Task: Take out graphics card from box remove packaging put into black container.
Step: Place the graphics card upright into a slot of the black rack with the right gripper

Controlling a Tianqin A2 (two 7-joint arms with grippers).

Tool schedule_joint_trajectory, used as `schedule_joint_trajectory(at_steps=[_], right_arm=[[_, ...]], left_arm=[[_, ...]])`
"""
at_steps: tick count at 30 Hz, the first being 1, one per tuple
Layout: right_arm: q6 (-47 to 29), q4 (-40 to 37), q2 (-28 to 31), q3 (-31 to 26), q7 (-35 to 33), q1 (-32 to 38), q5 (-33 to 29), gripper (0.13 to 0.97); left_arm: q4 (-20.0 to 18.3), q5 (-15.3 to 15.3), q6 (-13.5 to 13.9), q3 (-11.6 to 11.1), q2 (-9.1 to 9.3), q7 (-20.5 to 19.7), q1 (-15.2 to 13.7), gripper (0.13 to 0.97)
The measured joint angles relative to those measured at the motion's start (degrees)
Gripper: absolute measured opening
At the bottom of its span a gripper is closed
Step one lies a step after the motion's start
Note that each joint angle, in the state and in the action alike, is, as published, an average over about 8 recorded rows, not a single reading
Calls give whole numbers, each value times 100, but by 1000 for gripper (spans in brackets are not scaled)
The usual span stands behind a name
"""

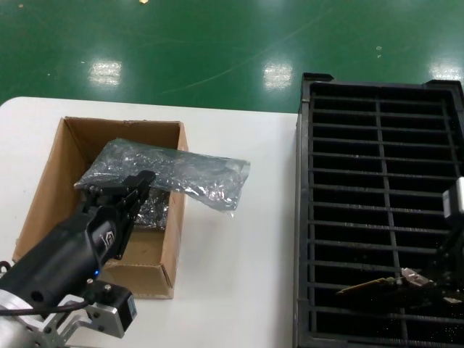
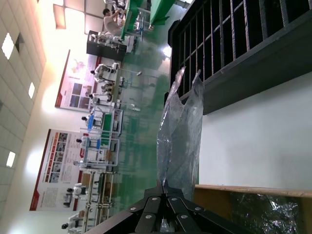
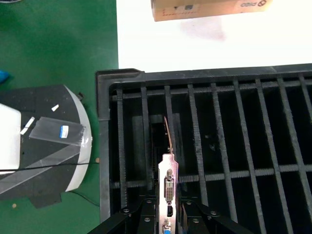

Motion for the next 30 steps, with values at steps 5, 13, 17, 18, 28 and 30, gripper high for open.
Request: schedule_joint_trajectory(at_steps=[5, 13, 17, 18, 28, 30], right_arm=[[0, -36, -172, -189, -25, 92, -55, 188], [2, -42, -442, -320, -44, 137, -182, 188], [6, -16, -591, -305, -42, 106, -324, 217], [7, -7, -627, -299, -38, 97, -358, 227], [117, 205, -768, -78, 6, -127, -430, 349], [282, 317, -685, 119, 9, -291, -318, 382]], left_arm=[[0, 0, 0, 0, 0, 0, 0, 140], [0, 0, 0, 0, 0, 0, 0, 140], [0, 0, 0, 0, 0, 0, 0, 140], [0, 0, 0, 0, 0, 0, 0, 140], [0, 0, 0, 0, 0, 0, 0, 140], [0, 0, 0, 0, 0, 0, 0, 140]])
